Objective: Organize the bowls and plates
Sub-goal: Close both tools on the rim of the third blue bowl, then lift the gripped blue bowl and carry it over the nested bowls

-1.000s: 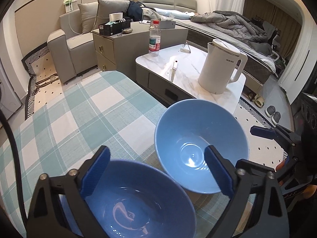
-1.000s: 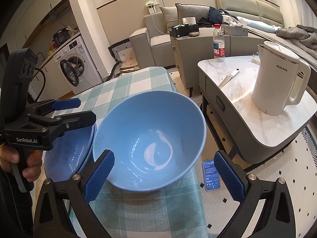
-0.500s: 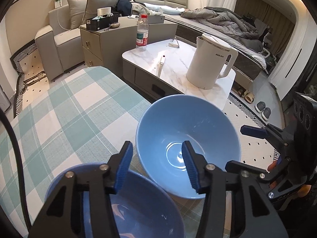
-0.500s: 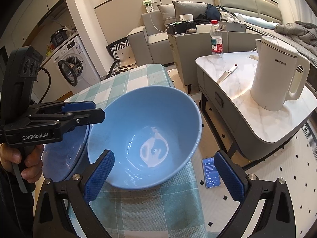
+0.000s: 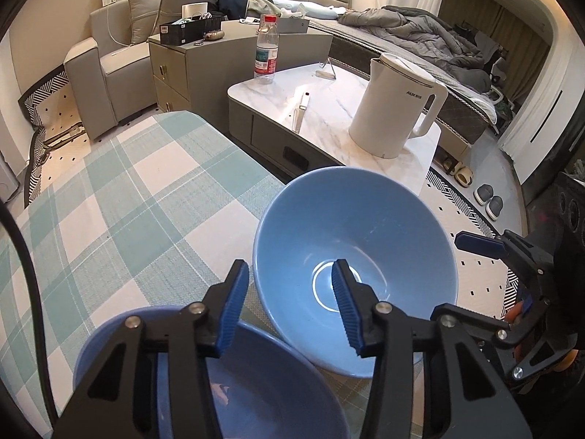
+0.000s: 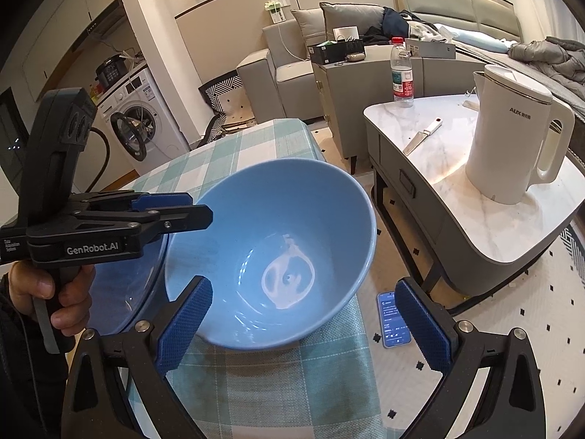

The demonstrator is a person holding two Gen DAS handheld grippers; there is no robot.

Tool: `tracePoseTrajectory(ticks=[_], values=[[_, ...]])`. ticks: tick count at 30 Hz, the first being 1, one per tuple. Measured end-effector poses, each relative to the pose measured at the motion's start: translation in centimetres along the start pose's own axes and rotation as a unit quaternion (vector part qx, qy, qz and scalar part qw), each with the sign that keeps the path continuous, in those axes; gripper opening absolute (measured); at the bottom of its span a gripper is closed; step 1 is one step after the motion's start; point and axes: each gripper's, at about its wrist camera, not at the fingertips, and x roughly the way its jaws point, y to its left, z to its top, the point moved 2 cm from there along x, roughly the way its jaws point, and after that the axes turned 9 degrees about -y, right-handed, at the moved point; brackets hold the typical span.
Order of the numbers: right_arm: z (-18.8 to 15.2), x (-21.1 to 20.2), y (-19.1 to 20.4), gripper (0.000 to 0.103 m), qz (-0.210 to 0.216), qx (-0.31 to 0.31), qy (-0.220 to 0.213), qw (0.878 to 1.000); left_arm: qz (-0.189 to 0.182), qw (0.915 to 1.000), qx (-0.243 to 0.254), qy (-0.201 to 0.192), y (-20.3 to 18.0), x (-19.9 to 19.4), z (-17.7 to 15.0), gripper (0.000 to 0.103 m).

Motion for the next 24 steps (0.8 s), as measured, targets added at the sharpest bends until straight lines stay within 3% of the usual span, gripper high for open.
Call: tracePoseTrajectory(ticks=[7,15,24], values=[[0.05,0.05,0.74,0.098,0.011,-0.016,0.0,1.0,0.0,1.0,0.004,0.007,-0.03,0.48,-0.21,0.046],[-0.06,0.5,0.62,0.074,-0.005,-0.018,0.009,1.0,0.005,0.9999,0.008,0.009,0.1,0.6,-0.38,0.041],[-0.12,0.34,0.41,0.071,-0.008,-0.018,0.01,1.0,0.005,1.0,0.007,0.005,0.29,0.53,-0.47,0.039]])
